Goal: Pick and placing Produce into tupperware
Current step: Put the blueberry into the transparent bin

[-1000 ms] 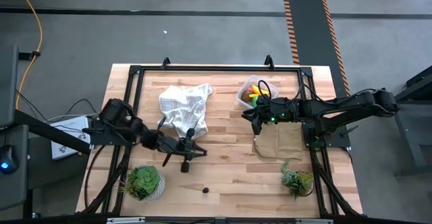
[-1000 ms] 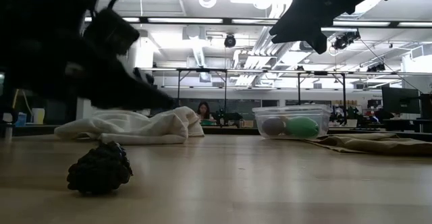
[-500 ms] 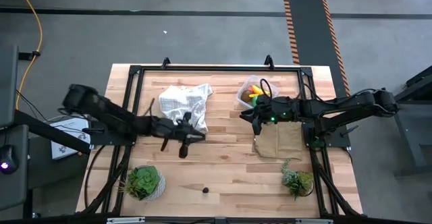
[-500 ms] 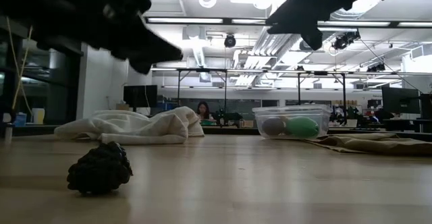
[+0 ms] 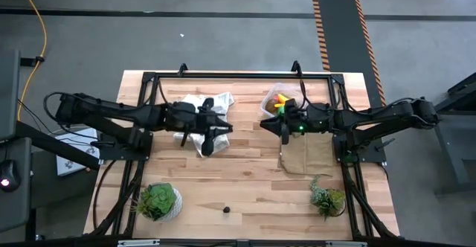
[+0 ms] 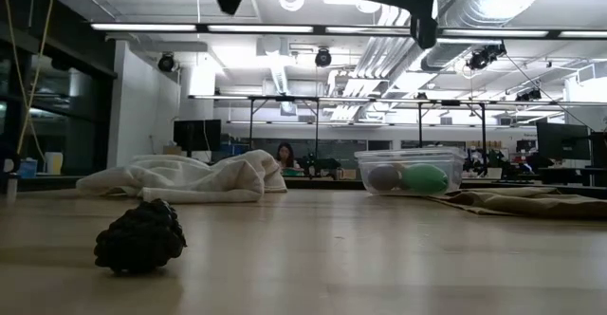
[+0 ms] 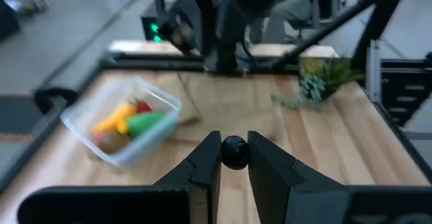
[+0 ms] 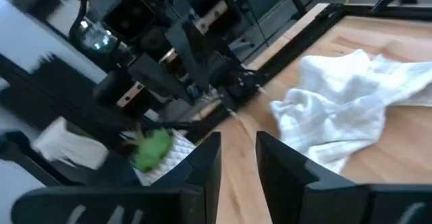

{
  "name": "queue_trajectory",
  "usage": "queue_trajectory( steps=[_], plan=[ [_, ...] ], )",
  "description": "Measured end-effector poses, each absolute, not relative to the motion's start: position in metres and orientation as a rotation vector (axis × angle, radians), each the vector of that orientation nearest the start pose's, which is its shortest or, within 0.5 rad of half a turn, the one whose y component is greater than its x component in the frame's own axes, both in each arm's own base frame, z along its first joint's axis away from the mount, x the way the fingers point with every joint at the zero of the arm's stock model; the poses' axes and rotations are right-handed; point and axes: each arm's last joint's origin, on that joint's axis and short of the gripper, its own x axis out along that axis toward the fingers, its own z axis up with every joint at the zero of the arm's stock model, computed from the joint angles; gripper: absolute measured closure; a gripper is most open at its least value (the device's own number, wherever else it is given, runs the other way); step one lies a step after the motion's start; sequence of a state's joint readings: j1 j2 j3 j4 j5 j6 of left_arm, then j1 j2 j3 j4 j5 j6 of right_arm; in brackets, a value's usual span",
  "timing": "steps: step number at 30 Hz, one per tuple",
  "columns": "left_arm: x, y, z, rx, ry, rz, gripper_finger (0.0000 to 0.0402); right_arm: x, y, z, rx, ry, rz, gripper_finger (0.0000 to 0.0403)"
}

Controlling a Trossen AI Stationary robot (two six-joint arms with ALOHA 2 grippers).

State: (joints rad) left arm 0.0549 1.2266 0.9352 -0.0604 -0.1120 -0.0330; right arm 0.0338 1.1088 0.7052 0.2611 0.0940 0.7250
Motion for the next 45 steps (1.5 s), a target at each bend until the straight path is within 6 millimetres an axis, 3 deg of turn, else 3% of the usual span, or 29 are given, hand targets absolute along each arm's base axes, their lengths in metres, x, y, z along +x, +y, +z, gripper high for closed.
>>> queue_trajectory(
  steps=[5, 11, 16, 21, 25, 29, 40, 45],
  plan=[
    [0.274, 0.023, 0.328, 0.105, 0.322, 0.215, 0.0346, 0.247, 0.002, 0.287, 0.875, 0.072, -0.133, 0.0318],
    [0.272, 0.039, 0.331, 0.199, 0.34, 0.261, 0.0346, 0.247, -0.017, 0.3, 1.092, -0.103, -0.147, 0.0318],
    [0.268, 0.068, 0.335, 0.248, 0.31, 0.281, 0.0346, 0.247, -0.051, 0.306, 1.267, -0.272, -0.17, 0.0316],
    [0.264, 0.103, 0.337, 0.229, 0.247, 0.253, 0.0346, 0.248, -0.081, 0.301, 1.362, -0.317, -0.165, 0.0303],
    [0.264, 0.126, 0.33, 0.189, 0.229, 0.189, 0.0346, 0.25, -0.094, 0.297, 1.378, -0.296, -0.129, 0.0294],
    [0.271, 0.143, 0.321, 0.131, 0.236, 0.139, 0.0346, 0.253, -0.1, 0.292, 1.418, -0.287, -0.116, 0.0292],
    [0.312, 0.18, 0.336, 0.114, 0.223, 0.086, 0.0346, 0.249, -0.12, 0.284, 1.424, -0.249, -0.126, 0.0292],
    [0.324, 0.195, 0.33, 0.068, 0.245, 0.077, 0.0346, 0.244, -0.13, 0.284, 1.42, -0.251, -0.136, 0.0292]
  ],
)
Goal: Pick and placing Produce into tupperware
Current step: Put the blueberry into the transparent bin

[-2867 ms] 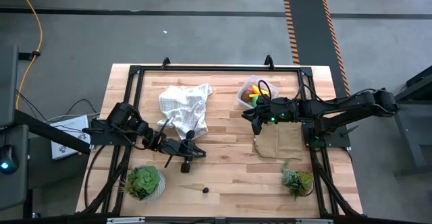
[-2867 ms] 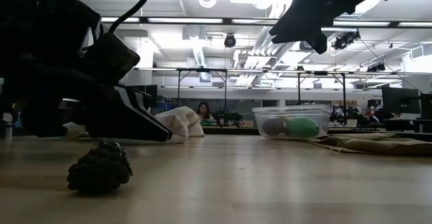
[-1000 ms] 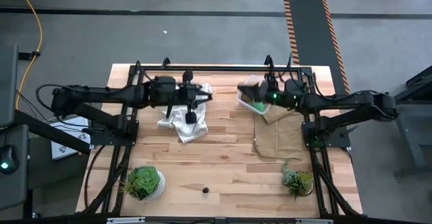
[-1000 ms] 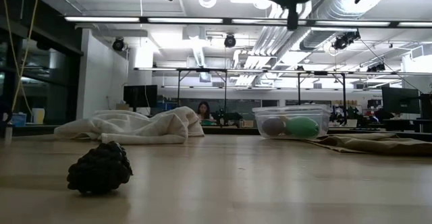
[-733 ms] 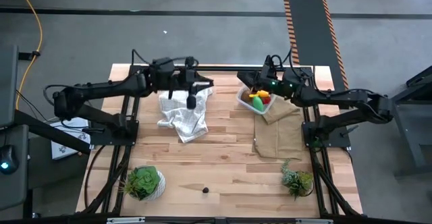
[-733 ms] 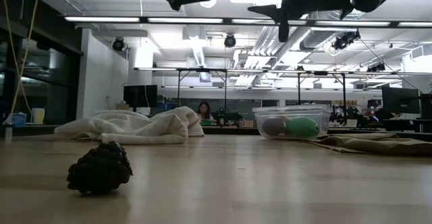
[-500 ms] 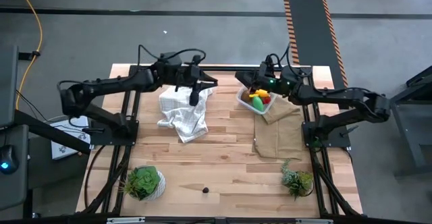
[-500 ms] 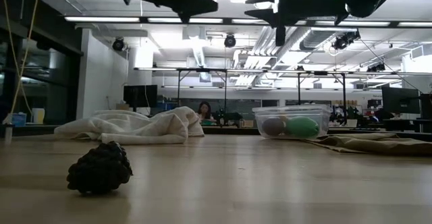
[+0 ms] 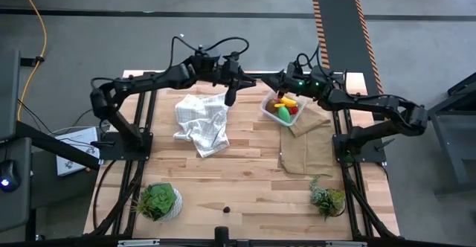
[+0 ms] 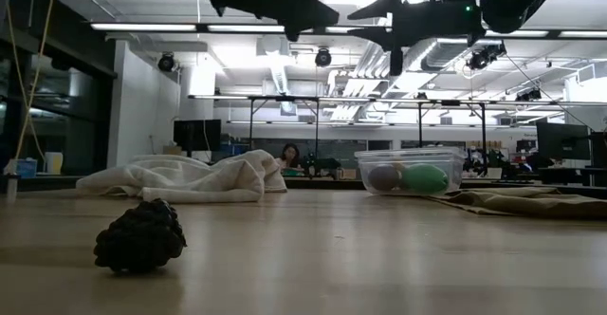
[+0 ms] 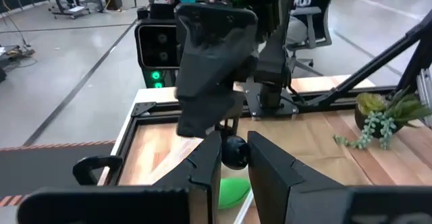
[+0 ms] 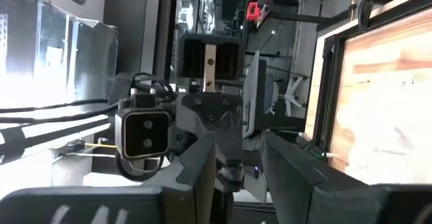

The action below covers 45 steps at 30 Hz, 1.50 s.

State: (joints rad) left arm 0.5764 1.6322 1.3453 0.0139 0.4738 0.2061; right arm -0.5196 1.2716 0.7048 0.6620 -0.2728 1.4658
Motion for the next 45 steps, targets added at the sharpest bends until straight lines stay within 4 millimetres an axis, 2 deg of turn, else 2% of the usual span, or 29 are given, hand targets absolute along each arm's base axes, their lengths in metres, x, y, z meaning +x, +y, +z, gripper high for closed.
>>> queue_trajectory(
  steps=[9, 18, 24, 29, 34, 38, 40, 45],
  plan=[
    [0.337, 0.212, 0.317, 0.017, 0.264, 0.068, 0.0346, 0.231, -0.151, 0.284, 1.377, -0.294, -0.205, 0.0292],
    [0.357, 0.219, 0.295, -0.061, 0.298, 0.001, 0.0346, 0.211, -0.162, 0.298, 1.16, -0.375, -0.278, 0.0292],
    [0.371, 0.216, 0.275, -0.089, 0.337, -0.026, 0.0346, 0.201, -0.156, 0.312, 1.0, -0.401, -0.271, 0.0292],
    [0.383, 0.209, 0.258, -0.108, 0.379, -0.038, 0.0346, 0.192, -0.146, 0.327, 0.793, -0.402, -0.213, 0.0292],
    [0.393, 0.203, 0.246, -0.101, 0.411, -0.003, 0.0346, 0.182, -0.141, 0.334, 0.73, -0.389, -0.206, 0.0292],
    [0.399, 0.2, 0.233, -0.113, 0.449, 0.0, 0.0346, 0.175, -0.138, 0.331, 0.708, -0.321, -0.258, 0.0292],
    [0.398, 0.201, 0.225, -0.151, 0.493, 0.01, 0.0346, 0.171, -0.135, 0.331, 0.696, -0.286, -0.277, 0.0292],
    [0.409, 0.208, 0.22, -0.154, 0.482, 0.03, 0.0346, 0.16, -0.126, 0.328, 0.681, -0.185, -0.322, 0.0292]
  ],
)
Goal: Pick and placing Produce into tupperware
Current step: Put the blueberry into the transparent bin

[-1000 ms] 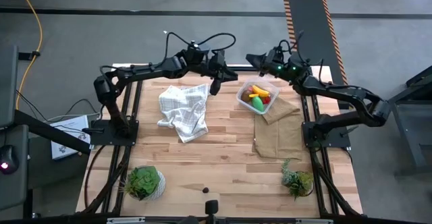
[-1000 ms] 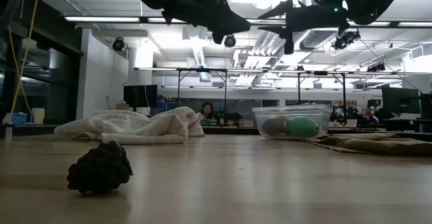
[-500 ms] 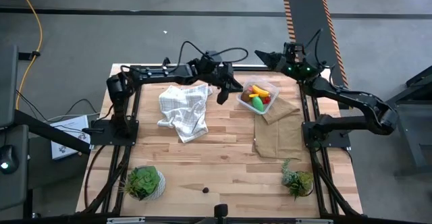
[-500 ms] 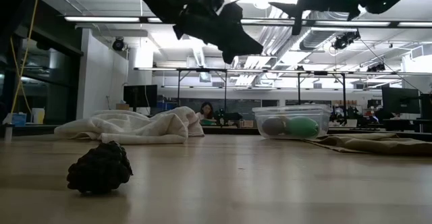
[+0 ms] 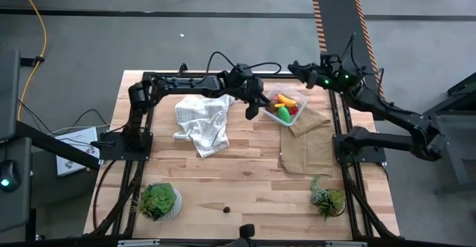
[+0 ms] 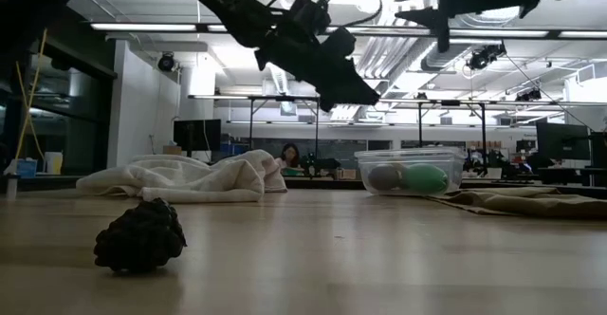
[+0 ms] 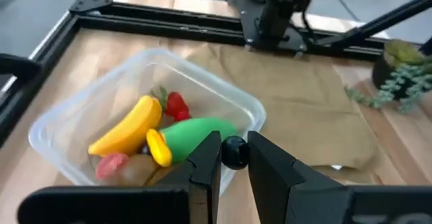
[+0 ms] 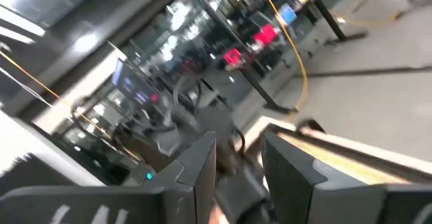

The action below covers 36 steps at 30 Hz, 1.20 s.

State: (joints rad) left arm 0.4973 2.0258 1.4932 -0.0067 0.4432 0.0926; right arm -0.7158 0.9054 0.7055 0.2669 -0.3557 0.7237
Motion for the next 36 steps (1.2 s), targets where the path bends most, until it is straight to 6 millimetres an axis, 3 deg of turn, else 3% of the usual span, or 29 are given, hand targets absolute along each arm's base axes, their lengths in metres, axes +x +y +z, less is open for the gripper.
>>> queue_trajectory(
  steps=[11, 24, 36],
  plan=[
    [0.429, 0.219, 0.209, -0.172, 0.54, 0.04, 0.0346, 0.14, -0.108, 0.313, 0.726, 0.036, -0.415, 0.0293],
    [0.43, 0.224, 0.193, -0.159, 0.627, 0.177, 0.0346, 0.136, -0.106, 0.313, 0.708, 0.044, -0.416, 0.0293],
    [0.431, 0.225, 0.191, -0.157, 0.63, 0.18, 0.0346, 0.137, -0.106, 0.313, 0.708, 0.044, -0.416, 0.0293]
  ],
)
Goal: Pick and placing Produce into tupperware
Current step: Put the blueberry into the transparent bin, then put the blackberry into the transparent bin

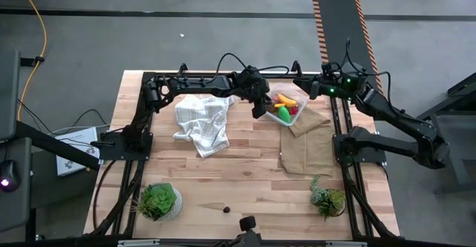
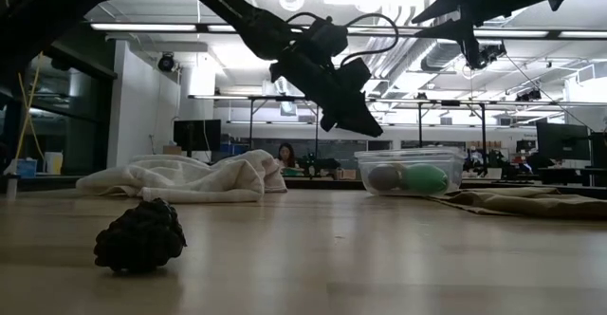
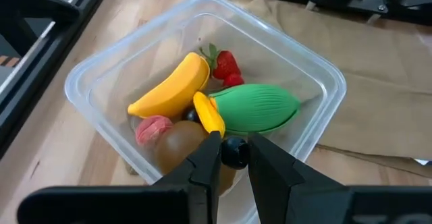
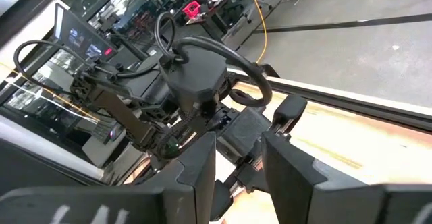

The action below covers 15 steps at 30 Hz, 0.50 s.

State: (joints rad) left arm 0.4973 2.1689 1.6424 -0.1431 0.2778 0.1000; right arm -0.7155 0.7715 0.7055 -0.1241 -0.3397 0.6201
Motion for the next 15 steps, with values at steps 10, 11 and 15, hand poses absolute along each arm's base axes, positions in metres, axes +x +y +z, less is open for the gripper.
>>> queue_trajectory(
  steps=[10, 11, 15],
  plan=[
    [0.4314, 0.2242, 0.1922, -0.164, 0.613, 0.154, 0.0309, 0.1365, -0.1059, 0.3134, 0.707, 0.044, -0.416, 0.0293],
    [0.4314, 0.2242, 0.1922, -0.164, 0.613, 0.154, 0.0308, 0.1365, -0.1059, 0.3134, 0.707, 0.044, -0.416, 0.0293],
    [0.4318, 0.2246, 0.1933, -0.16, 0.603, 0.155, 0.0311, 0.1365, -0.1059, 0.3134, 0.707, 0.044, -0.416, 0.0293]
  ],
)
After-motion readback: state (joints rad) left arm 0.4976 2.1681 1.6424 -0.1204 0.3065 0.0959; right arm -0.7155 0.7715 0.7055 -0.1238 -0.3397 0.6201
